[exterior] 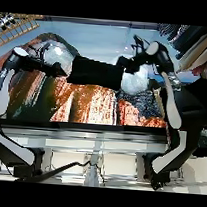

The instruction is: Fold the clothes and pants, and hang the long-sleeved shirts on hangers.

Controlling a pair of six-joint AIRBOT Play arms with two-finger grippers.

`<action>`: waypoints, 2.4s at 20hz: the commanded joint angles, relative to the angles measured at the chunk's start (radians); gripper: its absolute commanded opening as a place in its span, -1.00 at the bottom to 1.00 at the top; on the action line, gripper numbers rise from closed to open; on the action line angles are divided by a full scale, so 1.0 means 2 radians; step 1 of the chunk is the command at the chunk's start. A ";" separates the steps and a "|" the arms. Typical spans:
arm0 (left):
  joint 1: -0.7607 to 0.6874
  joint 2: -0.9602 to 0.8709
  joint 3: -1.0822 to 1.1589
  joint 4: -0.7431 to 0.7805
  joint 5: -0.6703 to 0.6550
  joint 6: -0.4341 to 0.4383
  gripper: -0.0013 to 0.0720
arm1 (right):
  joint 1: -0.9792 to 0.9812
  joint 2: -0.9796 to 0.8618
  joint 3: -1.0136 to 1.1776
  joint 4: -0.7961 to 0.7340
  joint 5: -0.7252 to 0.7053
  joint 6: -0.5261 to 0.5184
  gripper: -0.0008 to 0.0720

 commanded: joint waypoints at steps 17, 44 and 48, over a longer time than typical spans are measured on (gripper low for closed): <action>0.001 0.001 0.000 -0.066 -0.143 -0.011 -0.95 | -0.039 -0.082 0.082 0.213 0.011 -0.020 -0.92; -0.002 0.026 0.000 -0.066 -0.174 0.020 -0.95 | -0.628 0.458 -0.065 -0.167 0.306 0.088 -0.92; -0.002 0.026 0.000 -0.066 -0.174 0.019 -0.95 | -0.628 0.457 -0.245 -0.224 0.306 0.083 -0.92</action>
